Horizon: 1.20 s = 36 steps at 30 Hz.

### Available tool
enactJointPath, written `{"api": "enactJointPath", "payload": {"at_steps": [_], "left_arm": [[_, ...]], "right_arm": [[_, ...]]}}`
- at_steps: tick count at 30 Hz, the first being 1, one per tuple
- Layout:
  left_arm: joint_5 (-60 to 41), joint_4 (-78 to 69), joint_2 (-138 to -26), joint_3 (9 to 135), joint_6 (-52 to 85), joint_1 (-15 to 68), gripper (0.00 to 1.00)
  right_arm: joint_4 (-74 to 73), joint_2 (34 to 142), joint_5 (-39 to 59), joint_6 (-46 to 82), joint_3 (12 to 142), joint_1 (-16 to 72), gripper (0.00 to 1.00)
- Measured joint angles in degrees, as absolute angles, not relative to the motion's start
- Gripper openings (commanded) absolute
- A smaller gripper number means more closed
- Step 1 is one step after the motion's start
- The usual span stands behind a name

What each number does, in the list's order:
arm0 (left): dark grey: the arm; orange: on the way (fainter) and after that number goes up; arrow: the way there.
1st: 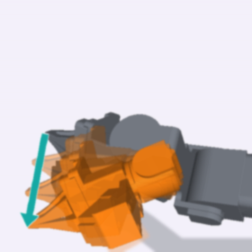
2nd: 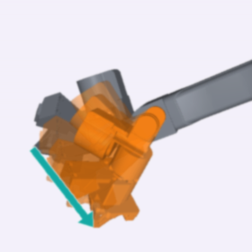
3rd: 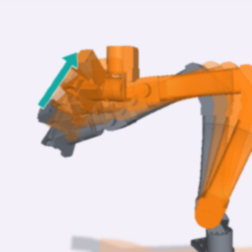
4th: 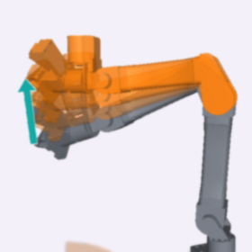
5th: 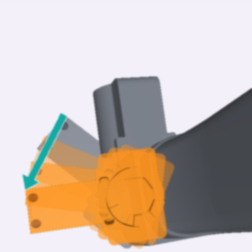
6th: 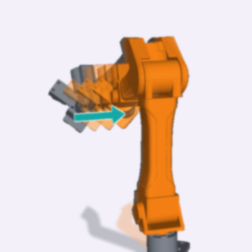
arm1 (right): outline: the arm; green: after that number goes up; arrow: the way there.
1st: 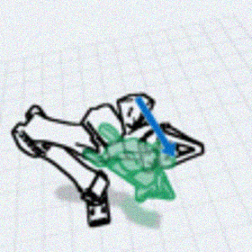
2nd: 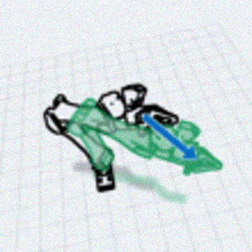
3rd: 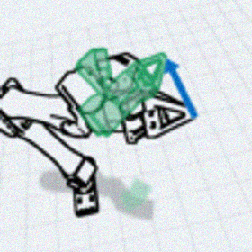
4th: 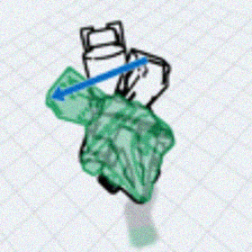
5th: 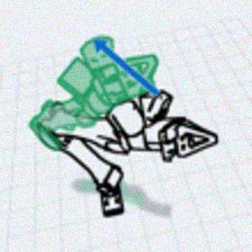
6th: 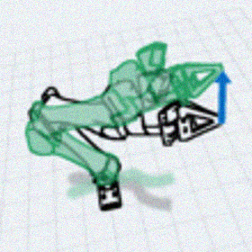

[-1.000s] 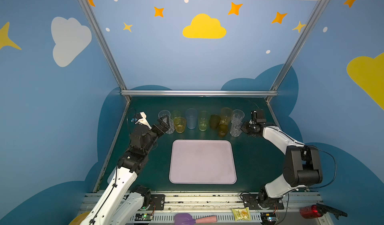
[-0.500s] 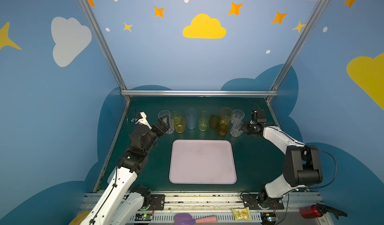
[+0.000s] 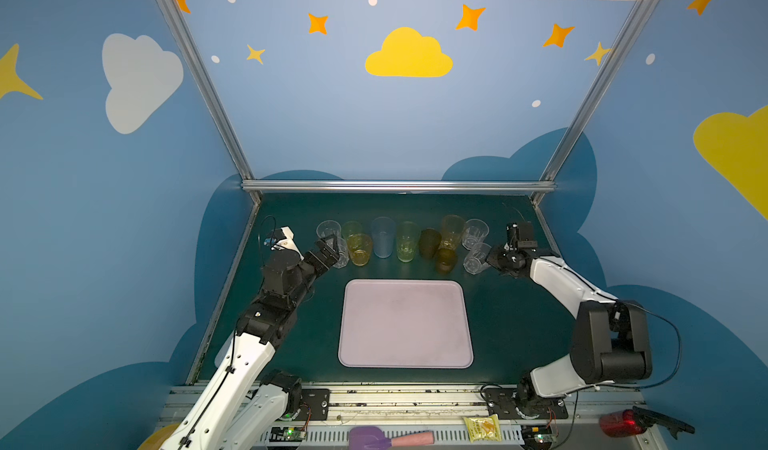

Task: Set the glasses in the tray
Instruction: 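Lower the right gripper and close it on the clear faceted glass rim, then carry the clear glass with the right gripper onto the tray's near corner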

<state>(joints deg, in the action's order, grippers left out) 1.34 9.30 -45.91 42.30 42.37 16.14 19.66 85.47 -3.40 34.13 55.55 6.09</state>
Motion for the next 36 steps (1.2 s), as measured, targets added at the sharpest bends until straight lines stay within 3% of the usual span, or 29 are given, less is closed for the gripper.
{"api": "enactJointPath", "payload": {"at_steps": [10, 20, 36], "left_arm": [[0.58, 14.15, -41.65, 41.19, 41.8, 16.14, 1.0], [-6.04, 21.04, -41.45, 40.47, 40.84, 16.14, 1.0], [-13.89, 23.31, -41.65, 38.11, 40.93, 16.95, 1.0]], "right_arm": [[25.54, 75.99, -2.07, 31.42, 54.94, 6.02, 0.0], [37.15, 70.08, 5.58, 27.57, 55.05, 6.44, 0.0], [51.51, 62.65, 3.46, 28.25, 54.5, 18.83, 0.0]]}}
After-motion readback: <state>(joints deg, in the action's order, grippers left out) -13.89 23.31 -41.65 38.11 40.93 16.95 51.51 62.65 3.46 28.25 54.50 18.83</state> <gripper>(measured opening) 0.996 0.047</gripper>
